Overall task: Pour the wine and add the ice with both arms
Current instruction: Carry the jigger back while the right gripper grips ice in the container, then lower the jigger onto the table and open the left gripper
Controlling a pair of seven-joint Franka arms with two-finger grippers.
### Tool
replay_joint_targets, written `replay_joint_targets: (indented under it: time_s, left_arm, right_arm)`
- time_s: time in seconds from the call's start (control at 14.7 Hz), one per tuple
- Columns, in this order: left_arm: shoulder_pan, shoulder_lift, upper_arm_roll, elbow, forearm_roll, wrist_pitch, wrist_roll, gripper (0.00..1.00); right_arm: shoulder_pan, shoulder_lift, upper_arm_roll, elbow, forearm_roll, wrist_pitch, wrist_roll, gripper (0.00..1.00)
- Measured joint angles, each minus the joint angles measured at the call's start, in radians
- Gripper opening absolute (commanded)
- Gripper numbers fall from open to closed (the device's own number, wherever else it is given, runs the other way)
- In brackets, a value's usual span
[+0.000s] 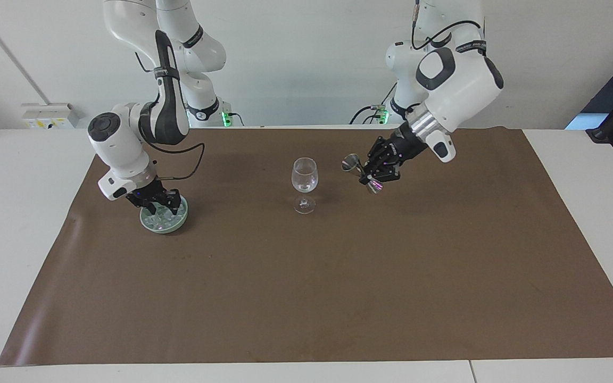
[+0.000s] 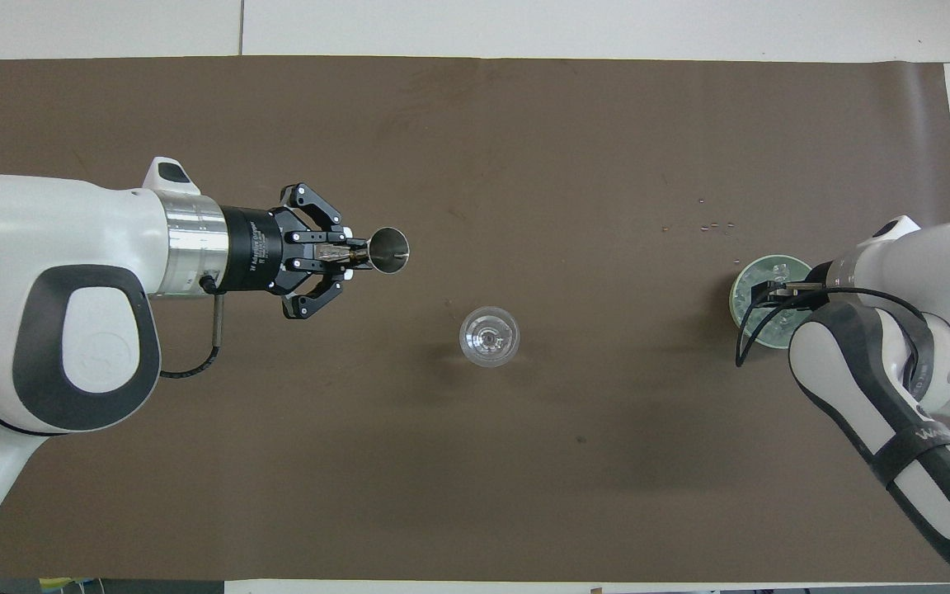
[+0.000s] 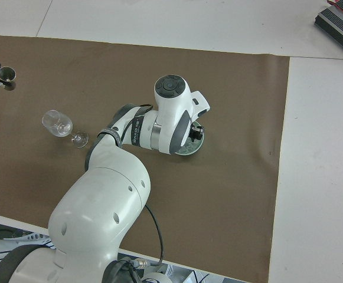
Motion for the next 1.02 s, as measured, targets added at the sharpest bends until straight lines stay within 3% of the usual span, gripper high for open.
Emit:
replay_joint_targets:
  time_s: [0.07,0.27,0.54,1.02]
  left_arm:
    - [0.047,0.000,0.001,-0.001,-0.019,-0.029,0.036,0.00]
    - [0.189,0.009,0.002,-0.011,-0.061,-0.109,0.160,0.00]
    - [0.349,0.085,0.004,-0.016,-0.092,-0.166,0.312,0.00]
    - [0.440,0.231,0.002,-0.016,-0.222,-0.176,0.420,0.00]
  right_arm:
    - [0.000,0.000,0.000,0.000,0.000,0.001,0.000,0.62]
    - [0.000,0.000,0.001,-0.002,0.000,0.003,0.000,0.61]
    - [0.001,0.000,0.002,-0.004,0.000,0.003,0.000,0.61]
    - [0.002,0.000,0.002,-0.011,0.000,0.006,0.000,0.54]
